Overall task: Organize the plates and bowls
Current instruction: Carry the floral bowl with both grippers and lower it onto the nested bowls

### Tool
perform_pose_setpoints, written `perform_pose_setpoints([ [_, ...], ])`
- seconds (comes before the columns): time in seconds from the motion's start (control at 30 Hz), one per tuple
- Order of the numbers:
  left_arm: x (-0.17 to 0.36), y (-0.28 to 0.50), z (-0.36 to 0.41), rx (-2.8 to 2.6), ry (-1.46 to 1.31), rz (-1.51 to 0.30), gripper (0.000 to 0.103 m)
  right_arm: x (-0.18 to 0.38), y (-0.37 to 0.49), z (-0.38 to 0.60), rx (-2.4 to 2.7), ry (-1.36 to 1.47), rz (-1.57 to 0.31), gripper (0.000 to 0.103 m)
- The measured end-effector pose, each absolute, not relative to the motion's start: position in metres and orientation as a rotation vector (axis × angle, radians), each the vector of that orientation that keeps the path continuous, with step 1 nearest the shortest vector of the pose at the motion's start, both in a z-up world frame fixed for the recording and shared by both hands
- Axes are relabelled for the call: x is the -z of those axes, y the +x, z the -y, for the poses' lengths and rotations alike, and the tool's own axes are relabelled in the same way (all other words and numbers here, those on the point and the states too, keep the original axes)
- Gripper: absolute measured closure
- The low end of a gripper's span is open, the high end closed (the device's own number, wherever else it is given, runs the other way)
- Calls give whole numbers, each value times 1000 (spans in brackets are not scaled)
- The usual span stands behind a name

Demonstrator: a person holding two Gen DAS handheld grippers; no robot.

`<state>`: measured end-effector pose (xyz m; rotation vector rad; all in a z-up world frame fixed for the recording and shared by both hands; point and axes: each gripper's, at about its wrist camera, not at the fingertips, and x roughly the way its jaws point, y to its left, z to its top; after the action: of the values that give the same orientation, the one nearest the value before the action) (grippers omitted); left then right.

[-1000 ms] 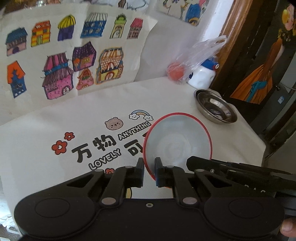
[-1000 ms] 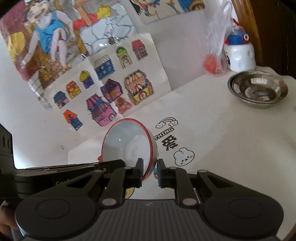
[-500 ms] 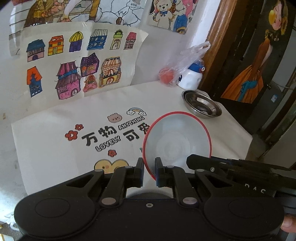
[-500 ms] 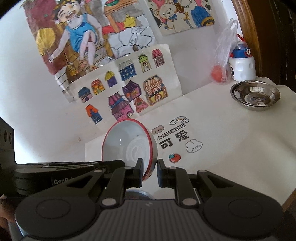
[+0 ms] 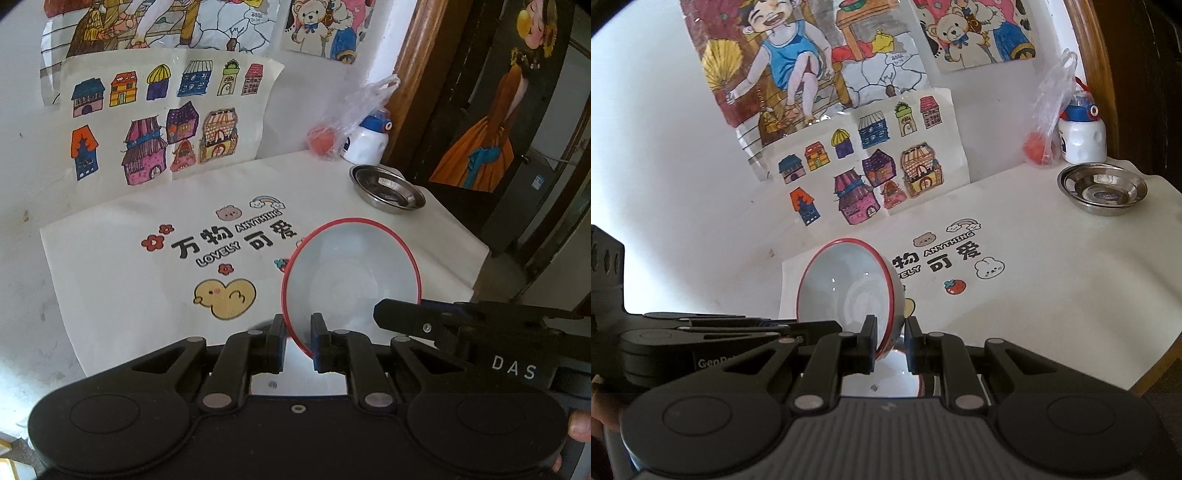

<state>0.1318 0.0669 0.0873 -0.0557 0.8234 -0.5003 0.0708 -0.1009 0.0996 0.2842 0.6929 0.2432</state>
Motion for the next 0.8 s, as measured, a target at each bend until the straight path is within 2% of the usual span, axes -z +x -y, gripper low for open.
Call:
perform_pose_setpoints([
  [0.8,-63,106,-83,507,-1,-914,87,-81,50,91,-310,308,-783,84],
])
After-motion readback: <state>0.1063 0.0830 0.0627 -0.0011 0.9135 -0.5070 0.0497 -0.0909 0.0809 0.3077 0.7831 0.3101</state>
